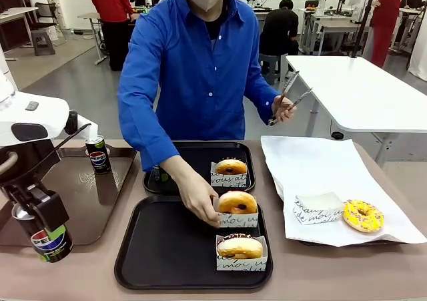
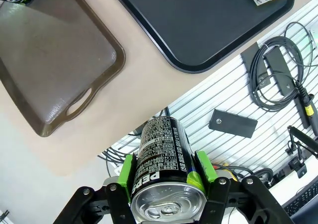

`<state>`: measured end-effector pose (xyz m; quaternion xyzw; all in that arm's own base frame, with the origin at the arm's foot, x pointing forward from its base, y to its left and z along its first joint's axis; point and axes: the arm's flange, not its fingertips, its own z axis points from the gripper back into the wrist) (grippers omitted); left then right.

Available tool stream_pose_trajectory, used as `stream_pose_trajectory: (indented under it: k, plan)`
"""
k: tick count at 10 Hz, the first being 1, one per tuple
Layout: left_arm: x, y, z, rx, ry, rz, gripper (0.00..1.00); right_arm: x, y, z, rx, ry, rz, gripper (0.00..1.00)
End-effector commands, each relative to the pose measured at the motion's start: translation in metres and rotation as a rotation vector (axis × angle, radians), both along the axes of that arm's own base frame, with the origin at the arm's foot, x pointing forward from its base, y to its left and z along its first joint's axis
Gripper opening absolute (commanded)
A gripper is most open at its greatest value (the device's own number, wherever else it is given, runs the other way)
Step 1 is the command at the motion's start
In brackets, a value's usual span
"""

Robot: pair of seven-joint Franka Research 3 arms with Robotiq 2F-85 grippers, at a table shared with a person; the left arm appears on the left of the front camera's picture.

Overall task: Set up donuts and drinks on trays.
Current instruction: Pick up one Pepsi coke from the Handle tray and place it on the Flat Tray without a Pepsi coke.

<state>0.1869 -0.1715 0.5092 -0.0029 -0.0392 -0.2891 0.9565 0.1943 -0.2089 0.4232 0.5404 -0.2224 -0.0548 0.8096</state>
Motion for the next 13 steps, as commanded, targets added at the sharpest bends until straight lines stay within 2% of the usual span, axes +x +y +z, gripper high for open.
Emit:
stream_pose_trajectory:
  k: [1,5,9,10,13]
  plan:
    - [0.000,0.000,0.000,0.000,0.000,0.000,0.59,0.001,-0.001,0.000,0.014,-0.025,-0.003,1.00]
    - [0.027,-0.006,-0.004,-0.011,0.034,-0.017,0.59,0.001,-0.001,0.000,0.014,-0.025,-0.003,1.00]
    - [0.044,-0.017,-0.009,-0.063,0.007,-0.004,0.59,0.001,-0.001,0.000,0.014,-0.025,-0.003,1.00]
    - [0.053,-0.024,-0.009,-0.054,-0.016,-0.009,0.59,0.001,-0.001,0.000,0.014,-0.025,-0.003,1.00]
    - [0.099,-0.041,-0.024,-0.064,-0.010,0.023,0.59,0.001,-0.001,0.000,0.014,-0.025,-0.003,1.00]
